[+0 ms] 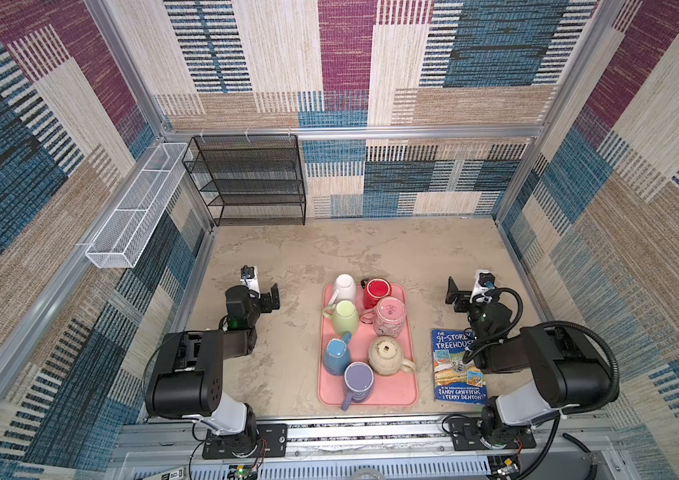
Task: Turn the mug right side up
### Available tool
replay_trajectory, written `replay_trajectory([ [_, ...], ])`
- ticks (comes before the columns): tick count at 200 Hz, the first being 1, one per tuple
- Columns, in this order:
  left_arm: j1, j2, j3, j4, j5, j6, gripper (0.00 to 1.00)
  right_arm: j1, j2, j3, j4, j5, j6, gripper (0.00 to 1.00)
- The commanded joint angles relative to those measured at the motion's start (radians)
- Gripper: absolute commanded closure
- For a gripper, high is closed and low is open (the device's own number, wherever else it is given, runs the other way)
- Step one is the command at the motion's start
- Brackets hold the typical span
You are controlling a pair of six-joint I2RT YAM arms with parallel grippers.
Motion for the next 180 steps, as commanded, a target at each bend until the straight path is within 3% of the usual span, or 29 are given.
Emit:
replay_trajectory([
  [1,0.001,0.0,0.003,-0.001,0.004,0.002,0.01,0.002,0.001,0.005,0.022,-0.003,0.001,0.0],
  [49,0.003,-0.003,0.0,0.003,0.009,0.001,0.01,0.001,0.0,0.005,0.022,-0.003,0.0,0.0],
  [67,0.034,-0.003,-0.018,0.036,0.072,-0.016,0.01,0.001,0.001,0.007,0.021,-0.005,0.002,0.0],
  [114,-0.008,0.0,0.004,-0.001,-0.013,0.008,0.01,0.002,0.001,0.009,0.018,-0.006,0.001,0.0],
  [151,-0.004,-0.004,-0.001,0.003,-0.006,0.006,0.02,0.0,-0.006,0.009,0.016,-0.021,-0.003,0.0],
  [167,-0.004,-0.014,-0.004,0.008,-0.024,-0.001,0.03,0.002,-0.064,0.041,-0.089,-0.046,-0.016,0.0],
  [180,-0.002,-0.053,0.045,-0.104,-0.047,-0.011,0.01,0.002,-0.149,0.147,-0.371,-0.025,-0.002,0.0],
])
